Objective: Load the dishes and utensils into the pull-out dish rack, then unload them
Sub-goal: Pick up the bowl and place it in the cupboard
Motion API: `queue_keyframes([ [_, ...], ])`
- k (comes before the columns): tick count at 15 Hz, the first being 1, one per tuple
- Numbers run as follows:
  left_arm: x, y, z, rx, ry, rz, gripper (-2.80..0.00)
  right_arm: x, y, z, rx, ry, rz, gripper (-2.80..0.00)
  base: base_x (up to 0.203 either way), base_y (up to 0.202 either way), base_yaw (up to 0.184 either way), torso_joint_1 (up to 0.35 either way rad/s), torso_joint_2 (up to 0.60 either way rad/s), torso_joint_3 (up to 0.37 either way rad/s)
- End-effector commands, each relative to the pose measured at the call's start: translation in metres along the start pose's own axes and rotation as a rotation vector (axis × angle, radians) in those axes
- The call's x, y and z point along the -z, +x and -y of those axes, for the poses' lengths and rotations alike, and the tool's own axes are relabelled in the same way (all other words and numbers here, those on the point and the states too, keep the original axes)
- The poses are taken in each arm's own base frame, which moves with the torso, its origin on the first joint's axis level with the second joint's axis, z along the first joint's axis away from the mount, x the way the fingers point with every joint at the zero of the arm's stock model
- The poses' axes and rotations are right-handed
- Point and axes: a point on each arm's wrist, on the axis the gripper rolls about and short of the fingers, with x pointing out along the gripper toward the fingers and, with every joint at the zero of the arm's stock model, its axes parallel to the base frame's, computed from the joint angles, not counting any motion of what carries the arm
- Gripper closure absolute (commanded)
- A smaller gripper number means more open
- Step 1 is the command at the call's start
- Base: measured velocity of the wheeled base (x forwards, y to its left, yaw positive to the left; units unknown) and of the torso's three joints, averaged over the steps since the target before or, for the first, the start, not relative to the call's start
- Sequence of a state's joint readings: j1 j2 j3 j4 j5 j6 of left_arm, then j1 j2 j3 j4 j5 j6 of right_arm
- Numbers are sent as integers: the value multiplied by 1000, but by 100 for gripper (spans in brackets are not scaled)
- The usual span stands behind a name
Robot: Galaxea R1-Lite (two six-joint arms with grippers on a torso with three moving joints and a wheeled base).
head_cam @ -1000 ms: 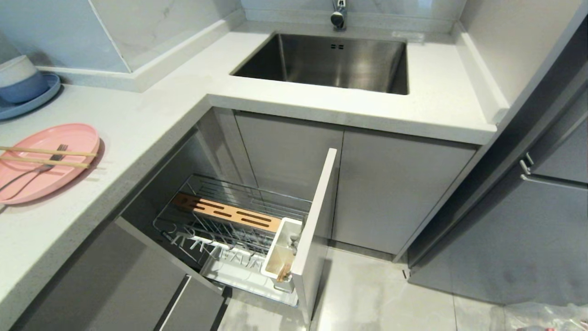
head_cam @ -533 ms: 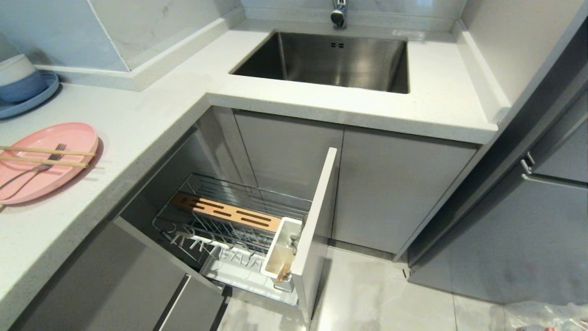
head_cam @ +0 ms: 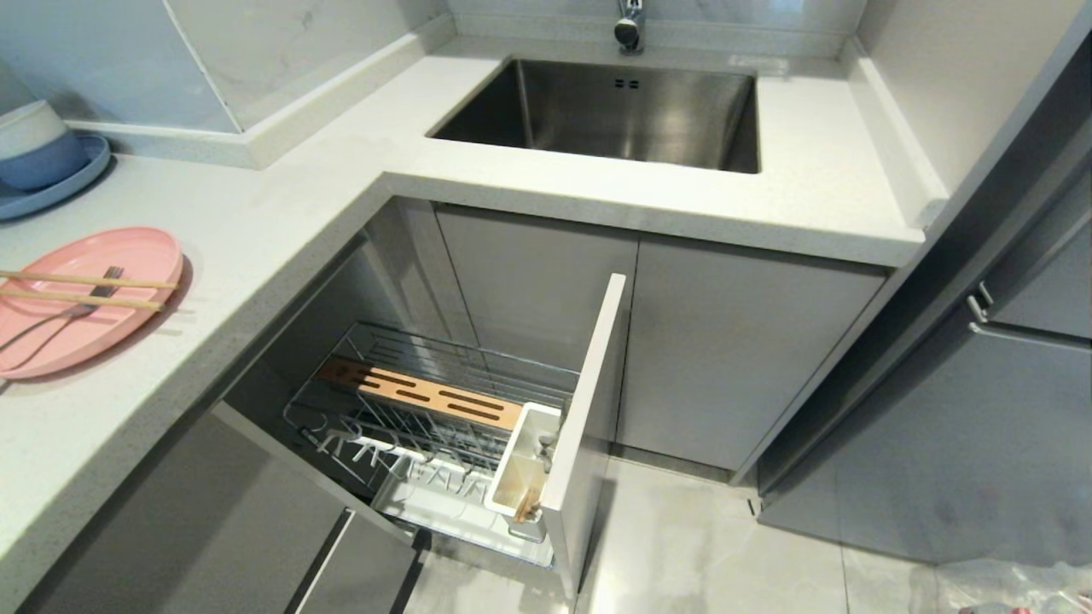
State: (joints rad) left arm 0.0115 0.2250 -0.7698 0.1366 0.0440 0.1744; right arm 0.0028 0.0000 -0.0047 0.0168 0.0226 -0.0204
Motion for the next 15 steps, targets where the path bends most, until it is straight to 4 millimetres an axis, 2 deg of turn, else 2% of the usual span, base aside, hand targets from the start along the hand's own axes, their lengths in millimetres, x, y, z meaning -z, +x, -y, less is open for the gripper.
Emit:
queue_keyframes([
  [1,-36,48,-5,-47,28,-81,0,0,0,0,-1,0,0,0,0,0,0,0,0,0],
  [3,-63,92,-11,-140,65,-143,0,0,0,0,-1,-1,0,0,0,0,0,0,0,0],
  [5,-81,139,-14,-247,85,-199,0,0,0,0,-1,0,0,0,0,0,0,0,0,0],
  [8,-81,194,-16,-429,64,-281,0,0,0,0,-1,0,0,0,0,0,0,0,0,0],
  [11,-66,216,-30,-640,66,-353,0,0,0,0,-1,-1,0,0,0,0,0,0,0,0],
  [15,-25,225,-66,-802,-93,-587,0,0,0,0,-1,-1,0,0,0,0,0,0,0,0],
])
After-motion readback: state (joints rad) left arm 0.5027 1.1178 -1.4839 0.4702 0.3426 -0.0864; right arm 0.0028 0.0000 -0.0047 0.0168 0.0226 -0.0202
